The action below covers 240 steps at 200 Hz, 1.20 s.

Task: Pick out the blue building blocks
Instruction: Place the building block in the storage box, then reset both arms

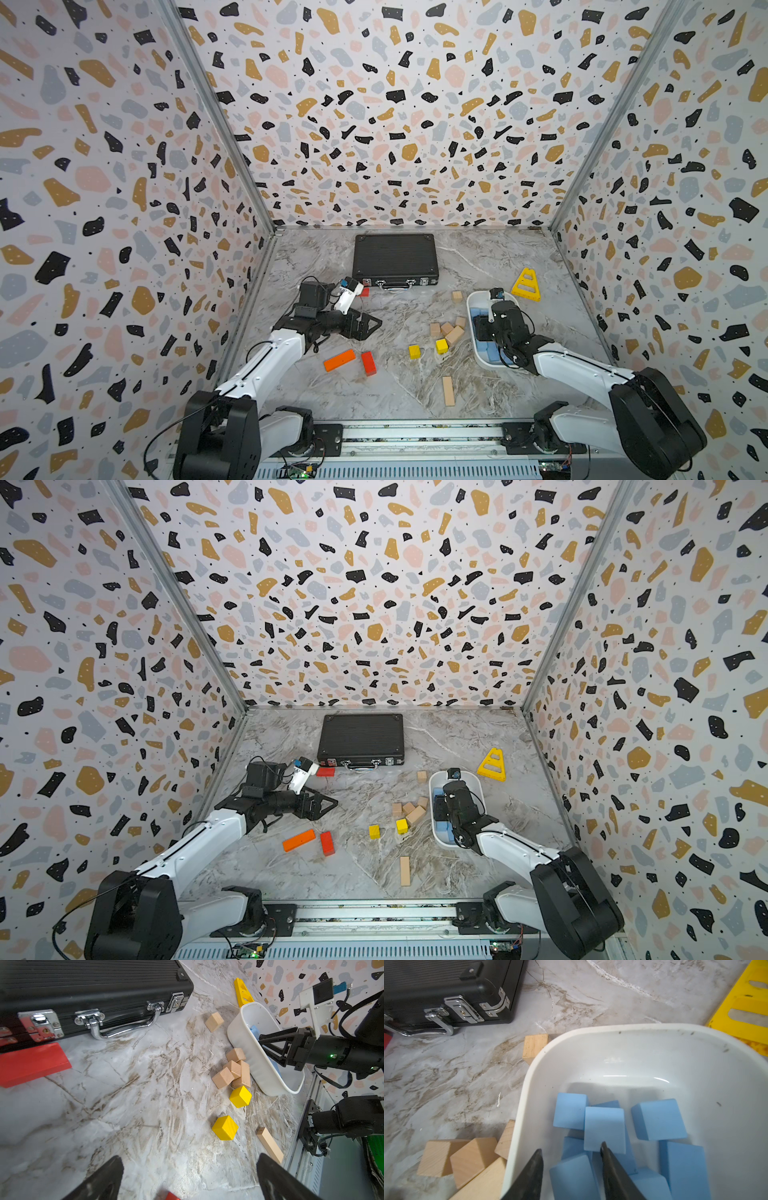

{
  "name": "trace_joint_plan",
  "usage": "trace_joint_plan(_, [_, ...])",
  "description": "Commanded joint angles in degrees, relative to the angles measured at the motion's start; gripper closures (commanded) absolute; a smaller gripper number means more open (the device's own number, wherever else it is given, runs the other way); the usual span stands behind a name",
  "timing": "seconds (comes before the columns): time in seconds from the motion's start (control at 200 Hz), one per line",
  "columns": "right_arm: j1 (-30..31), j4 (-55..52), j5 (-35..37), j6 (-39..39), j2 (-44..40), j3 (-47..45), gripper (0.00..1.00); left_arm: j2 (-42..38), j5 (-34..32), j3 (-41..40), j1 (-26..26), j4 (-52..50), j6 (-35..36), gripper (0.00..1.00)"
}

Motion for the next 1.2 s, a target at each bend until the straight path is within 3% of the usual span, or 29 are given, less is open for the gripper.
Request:
trace_joint_plan(0.0, [-0.15, -2.42, 1.3, -1.45, -3.68, 1.78, 0.5, -1.09, -2.29, 1.19, -0.11, -0.61, 2.12, 0.0])
trace_joint_plan(0.145, [-0.6, -4.63, 5.01, -5.29, -9.1, 3.64, 0.47, -1.45, -7.76, 2.98, 1.94, -1.29, 2.19, 0.0])
trace_joint_plan(0.25, [-2.73, -5.96, 8.11, -8.86, -11.71, 5.11, 0.39, -1.04, -13.78, 4.87, 5.27, -1.63, 3.33, 0.0])
trace_joint_plan(0.265, [-3.21, -6.0, 8.32, -9.35, -11.85, 5.25, 0.31, -0.95, -14.43, 5.15, 5.72, -1.6, 3.7, 0.0])
trace_joint_plan(0.27, [-3.39, -5.98, 8.47, -9.47, -11.91, 5.28, 0.17, -0.94, -14.67, 5.24, 5.96, -1.6, 3.8, 0.0])
trace_joint_plan(0.28, [-3.69, -6.03, 8.74, -9.74, -12.02, 5.3, 0.05, -0.86, -15.14, 5.37, 6.32, -1.55, 4.05, 0.0])
trace_joint_plan(0.305, [-4.47, -5.66, 9.67, -10.23, -12.18, 5.32, 0.0, -0.61, -16.14, 5.73, 7.25, -1.37, 4.62, 0.0])
trace_joint_plan(0.46, [-10.48, -0.69, 12.89, -14.08, -11.61, 3.98, 0.0, 2.06, -19.52, 4.58, 14.3, 5.15, 3.85, 0.0])
trace_joint_plan(0.596, [-19.86, 3.52, 8.4, -15.64, -8.34, 2.25, 0.0, 3.44, -21.2, -1.46, 19.18, 17.42, -0.01, 0.0])
trace_joint_plan(0.706, [-25.67, 10.32, 5.68, -16.91, -3.5, -0.4, 0.0, 4.45, -24.66, -7.73, 19.89, 28.82, -0.28, 0.0])
trace_joint_plan(0.801, [-27.64, 17.54, 6.06, -18.78, 1.75, -2.6, 0.0, 5.54, -27.11, -13.07, 19.96, 41.04, -0.68, 0.0])
trace_joint_plan(0.886, [-28.76, 20.88, 6.1, -19.09, 5.14, -2.26, 0.0, 5.2, -29.53, -13.42, 20.09, 41.45, -0.51, 0.0])
trace_joint_plan(1.041, [-29.62, 24.52, -0.63, -18.76, 8.74, -1.06, 0.0, 1.74, -33.21, -17.79, 20.1, 47.04, -1.24, 0.0])
trace_joint_plan(1.141, [-29.49, 36.64, -6.98, -19.95, 11.35, -5.4, 0.0, -0.12, -34.18, -20.11, 20.18, 49.55, -1.64, 0.0])
trace_joint_plan(1.196, [-29.49, 44.14, -7.1, -19.91, 13.97, -8.11, 0.0, -0.74, -34.17, -20.84, 20.14, 50.53, -1.64, 0.0])
